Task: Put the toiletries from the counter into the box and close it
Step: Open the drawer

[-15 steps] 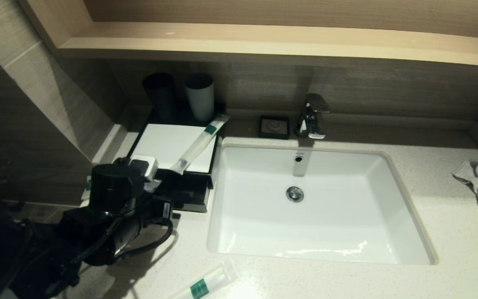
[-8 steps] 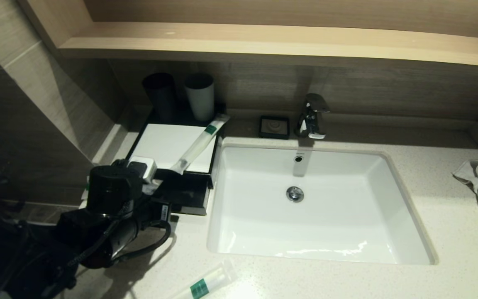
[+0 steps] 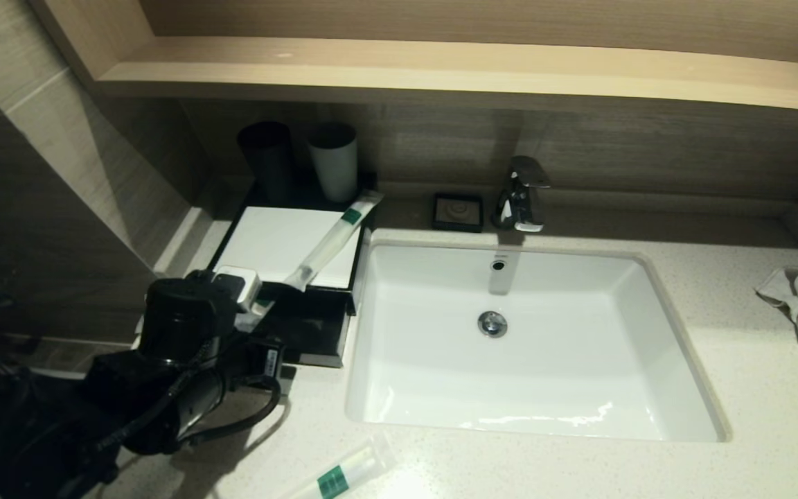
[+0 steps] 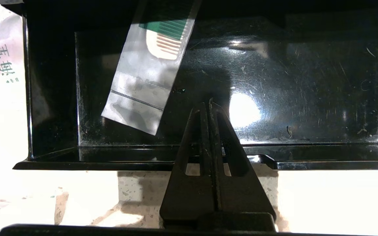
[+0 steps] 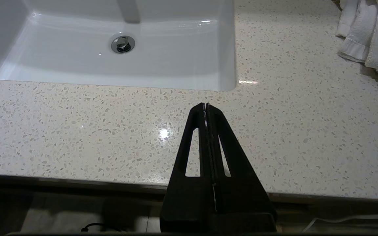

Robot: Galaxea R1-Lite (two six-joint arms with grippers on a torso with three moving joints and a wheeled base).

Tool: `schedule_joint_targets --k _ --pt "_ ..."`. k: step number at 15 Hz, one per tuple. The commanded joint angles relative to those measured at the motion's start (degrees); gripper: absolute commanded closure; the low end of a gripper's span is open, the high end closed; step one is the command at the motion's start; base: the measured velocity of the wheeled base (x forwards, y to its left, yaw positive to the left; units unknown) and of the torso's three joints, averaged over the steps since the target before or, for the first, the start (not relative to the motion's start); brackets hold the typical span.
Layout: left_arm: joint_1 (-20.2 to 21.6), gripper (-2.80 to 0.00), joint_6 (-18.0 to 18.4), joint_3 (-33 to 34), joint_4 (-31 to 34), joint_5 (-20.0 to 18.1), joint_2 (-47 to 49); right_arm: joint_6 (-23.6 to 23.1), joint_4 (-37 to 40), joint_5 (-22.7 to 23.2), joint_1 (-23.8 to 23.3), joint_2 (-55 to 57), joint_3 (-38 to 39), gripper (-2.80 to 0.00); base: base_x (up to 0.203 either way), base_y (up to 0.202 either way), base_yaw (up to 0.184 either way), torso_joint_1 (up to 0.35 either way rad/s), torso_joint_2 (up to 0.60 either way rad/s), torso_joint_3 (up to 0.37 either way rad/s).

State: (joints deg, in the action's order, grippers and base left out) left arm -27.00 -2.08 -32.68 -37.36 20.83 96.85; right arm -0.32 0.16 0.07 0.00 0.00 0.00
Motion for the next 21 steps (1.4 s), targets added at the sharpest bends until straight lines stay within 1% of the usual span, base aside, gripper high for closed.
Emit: schedule_joint_targets --k 1,5,17,21 --pt "0.0 0.00 0.0 0.1 0.1 0.2 -0.6 0.0 0.0 0.0 0.0 0.0 0.0 0.00 0.000 0.000 0.000 0.000 0.00 0.000" --pt "-0.2 0.00 0.0 0.2 1.5 0.2 -1.8 0.0 0.0 0.0 0.0 0.0 0.0 0.00 0.000 0.000 0.000 0.000 0.00 0.000" --pt "-0.5 0.00 -0.1 2.7 1.5 0.0 -3.6 0.0 0.0 0.0 0.0 0.0 0.0 0.00 0.000 0.000 0.000 0.000 0.00 0.000" --pt "-0.7 0.00 -0.2 3.1 2.0 -1.0 -3.9 0.0 0.0 0.0 0.0 0.0 0.0 0.00 0.000 0.000 0.000 0.000 0.00 0.000"
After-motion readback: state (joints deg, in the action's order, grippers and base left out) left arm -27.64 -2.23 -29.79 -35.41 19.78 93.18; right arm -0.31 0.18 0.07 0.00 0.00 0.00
